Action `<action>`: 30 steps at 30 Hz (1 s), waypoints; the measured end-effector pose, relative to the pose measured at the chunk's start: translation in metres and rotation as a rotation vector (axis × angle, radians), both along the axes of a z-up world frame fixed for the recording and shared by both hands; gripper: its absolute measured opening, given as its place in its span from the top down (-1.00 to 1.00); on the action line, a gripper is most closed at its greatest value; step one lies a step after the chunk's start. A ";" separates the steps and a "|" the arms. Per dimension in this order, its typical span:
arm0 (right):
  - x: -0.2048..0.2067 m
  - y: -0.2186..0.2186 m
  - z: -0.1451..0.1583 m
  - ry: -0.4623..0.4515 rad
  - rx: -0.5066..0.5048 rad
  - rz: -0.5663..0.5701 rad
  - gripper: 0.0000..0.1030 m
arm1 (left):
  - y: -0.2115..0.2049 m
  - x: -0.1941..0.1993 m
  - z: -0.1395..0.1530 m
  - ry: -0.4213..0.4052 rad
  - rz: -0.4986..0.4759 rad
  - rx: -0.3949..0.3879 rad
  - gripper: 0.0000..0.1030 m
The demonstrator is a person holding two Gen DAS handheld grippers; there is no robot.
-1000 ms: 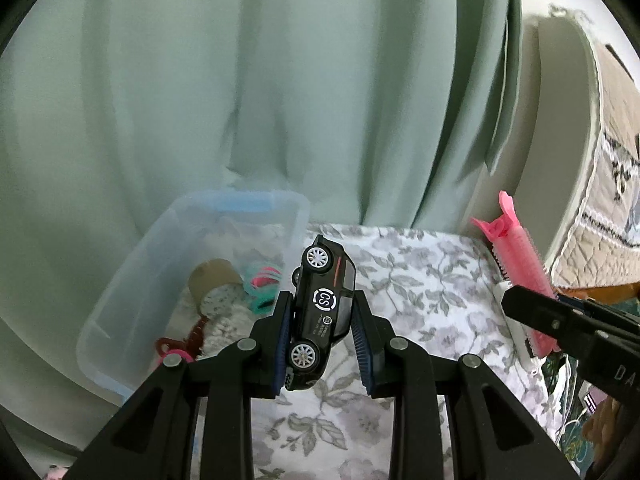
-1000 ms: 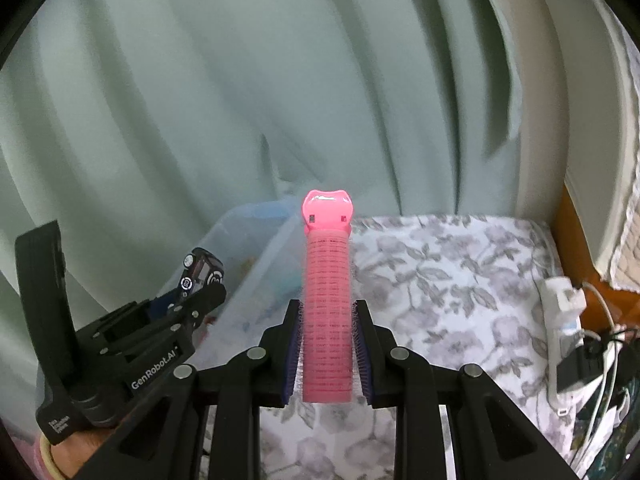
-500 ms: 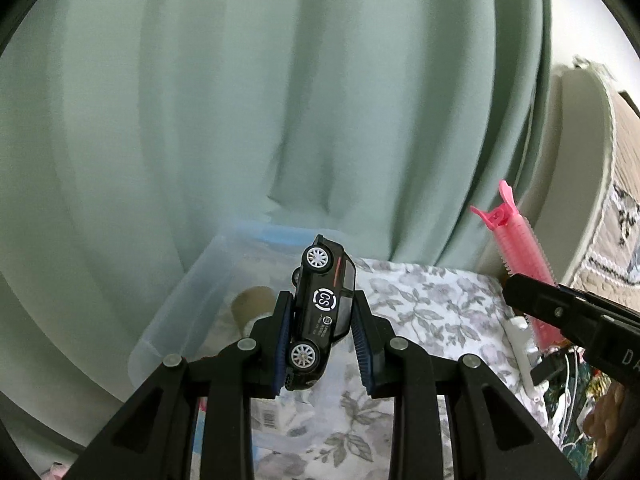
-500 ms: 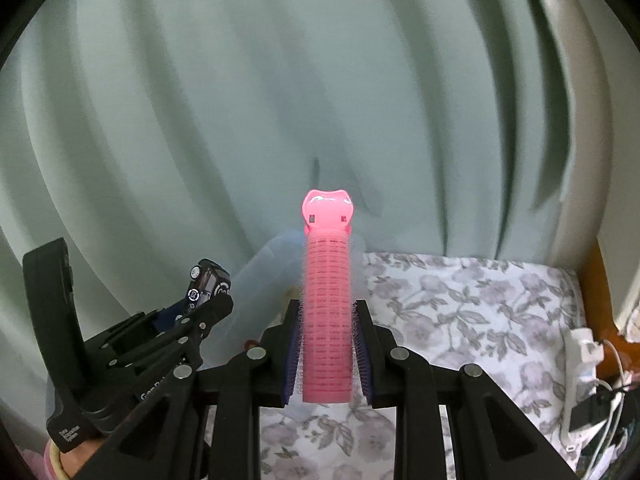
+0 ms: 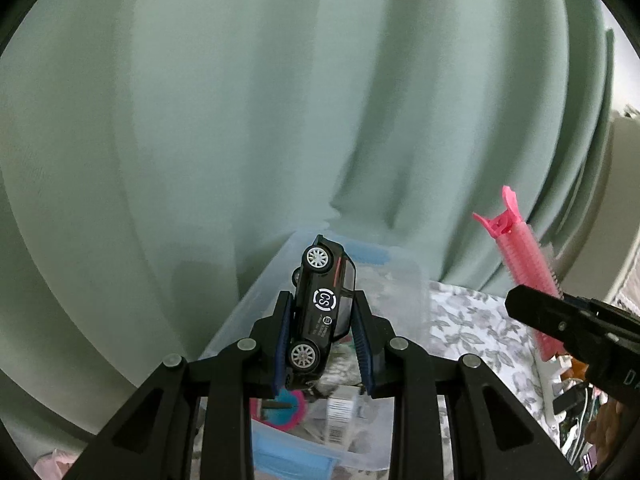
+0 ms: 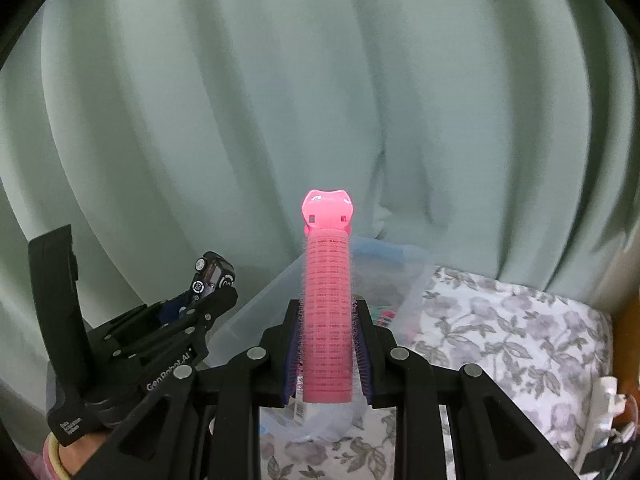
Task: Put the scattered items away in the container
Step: 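Lift and carry the toy car and pink roller over the clear container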
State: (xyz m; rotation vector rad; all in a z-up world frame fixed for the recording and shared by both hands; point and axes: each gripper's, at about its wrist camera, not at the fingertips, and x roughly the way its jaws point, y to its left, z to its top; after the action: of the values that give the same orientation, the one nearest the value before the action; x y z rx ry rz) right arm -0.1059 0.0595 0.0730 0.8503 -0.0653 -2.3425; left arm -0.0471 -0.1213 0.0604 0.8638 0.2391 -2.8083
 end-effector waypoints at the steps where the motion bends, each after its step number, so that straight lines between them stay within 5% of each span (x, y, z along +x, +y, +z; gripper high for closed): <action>1: -0.002 -0.004 -0.003 -0.006 0.006 0.007 0.48 | -0.005 0.000 -0.001 -0.002 0.009 0.004 0.42; 30: -0.065 -0.060 -0.093 -0.177 0.164 0.054 0.48 | -0.031 -0.052 -0.071 -0.156 0.055 0.089 0.42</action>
State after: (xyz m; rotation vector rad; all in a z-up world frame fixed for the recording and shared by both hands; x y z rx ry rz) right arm -0.1708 -0.0008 -0.0203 1.1247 0.0756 -2.2395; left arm -0.0990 -0.1519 -0.0106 1.0728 0.3609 -2.6803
